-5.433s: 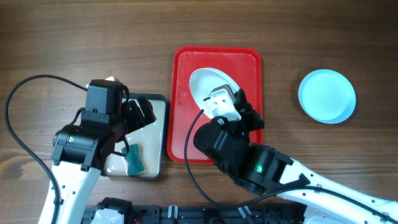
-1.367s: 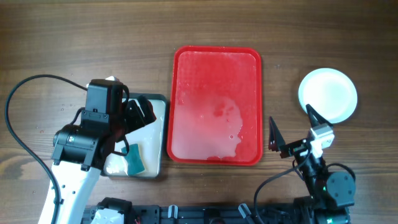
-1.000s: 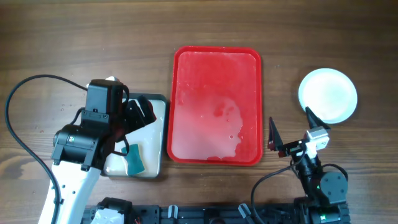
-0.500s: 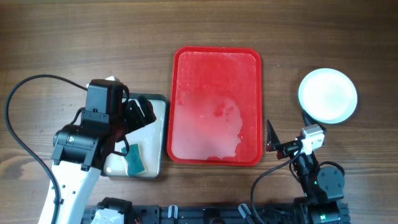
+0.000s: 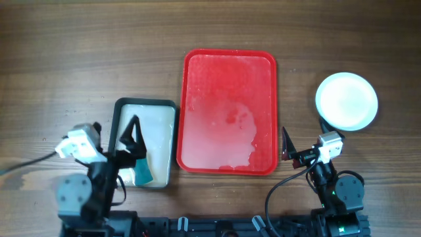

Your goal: Clean dirty plates on tray and stack at the side

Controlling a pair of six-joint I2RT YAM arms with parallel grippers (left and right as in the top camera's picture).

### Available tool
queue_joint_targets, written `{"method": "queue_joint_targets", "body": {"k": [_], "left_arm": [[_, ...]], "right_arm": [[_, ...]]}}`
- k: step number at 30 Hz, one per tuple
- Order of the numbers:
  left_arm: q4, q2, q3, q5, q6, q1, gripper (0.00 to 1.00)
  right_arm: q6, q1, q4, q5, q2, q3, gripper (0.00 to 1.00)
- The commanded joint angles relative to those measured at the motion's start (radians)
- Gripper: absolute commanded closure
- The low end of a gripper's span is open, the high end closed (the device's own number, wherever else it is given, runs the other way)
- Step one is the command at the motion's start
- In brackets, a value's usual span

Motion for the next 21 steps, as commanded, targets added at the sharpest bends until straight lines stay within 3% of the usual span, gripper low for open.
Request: {"method": "queue_joint_targets", "body": {"k": [1,3,11,21], "left_arm": [[0.129,-0.177,-0.212,0.035,0.045,0.009,0.00],[0.189,-0.249,-0.298,0.038,0.036,0.014,0.00],[0.440,-0.248,-0.513,0.043,0.029,0.012,0.00],[0.364,-0.245,-0.524,0.048,0.030,0.008,0.00]], "right_arm": [[-0.012,-0.006,0.003,0.017,0.001,-0.001,0.00],[-0.011,-0.006,0.003,0.017,0.001,-0.001,0.00],[-0.012,-0.006,0.003,0.017,0.001,-0.001,0.00],[-0.012,-0.006,0.003,0.017,0.001,-0.001,0.00]]}}
